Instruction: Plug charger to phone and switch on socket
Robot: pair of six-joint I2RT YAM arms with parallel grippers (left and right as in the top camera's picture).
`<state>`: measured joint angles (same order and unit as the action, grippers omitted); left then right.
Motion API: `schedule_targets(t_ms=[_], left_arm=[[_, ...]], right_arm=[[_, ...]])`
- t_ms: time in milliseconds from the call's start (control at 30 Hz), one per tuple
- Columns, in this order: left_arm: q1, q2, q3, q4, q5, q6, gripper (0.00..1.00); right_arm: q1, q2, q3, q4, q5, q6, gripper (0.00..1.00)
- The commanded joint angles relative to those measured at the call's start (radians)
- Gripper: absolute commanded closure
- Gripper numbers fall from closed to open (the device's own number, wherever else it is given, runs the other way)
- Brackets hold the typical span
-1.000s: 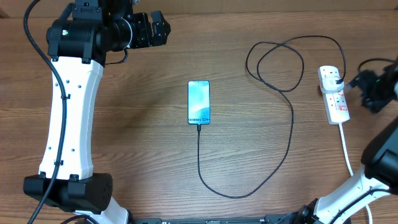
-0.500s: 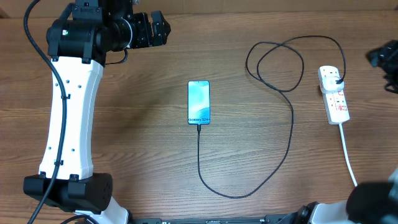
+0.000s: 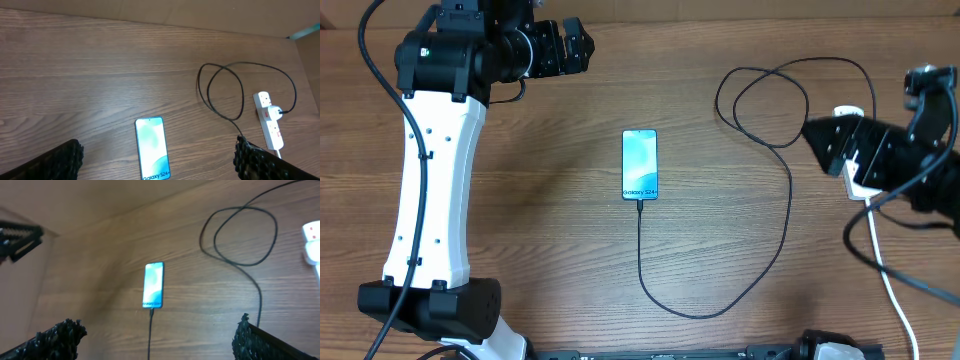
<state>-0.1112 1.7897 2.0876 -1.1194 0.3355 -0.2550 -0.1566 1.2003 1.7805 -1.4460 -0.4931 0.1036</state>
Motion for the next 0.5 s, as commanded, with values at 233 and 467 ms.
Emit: schedule_targets(t_ms=[233, 467], left_arm=[[0.000, 0.010, 0.002, 0.001, -0.006, 0.008, 0.01], [0.000, 0.010, 0.002, 0.001, -0.006, 0.009, 0.00]], right_arm=[[0.023, -0.013, 0.014, -0.179, 0.070, -0.008, 0.00], [0.051, -0.048, -0.025, -0.117, 0.160, -0.008, 0.00]])
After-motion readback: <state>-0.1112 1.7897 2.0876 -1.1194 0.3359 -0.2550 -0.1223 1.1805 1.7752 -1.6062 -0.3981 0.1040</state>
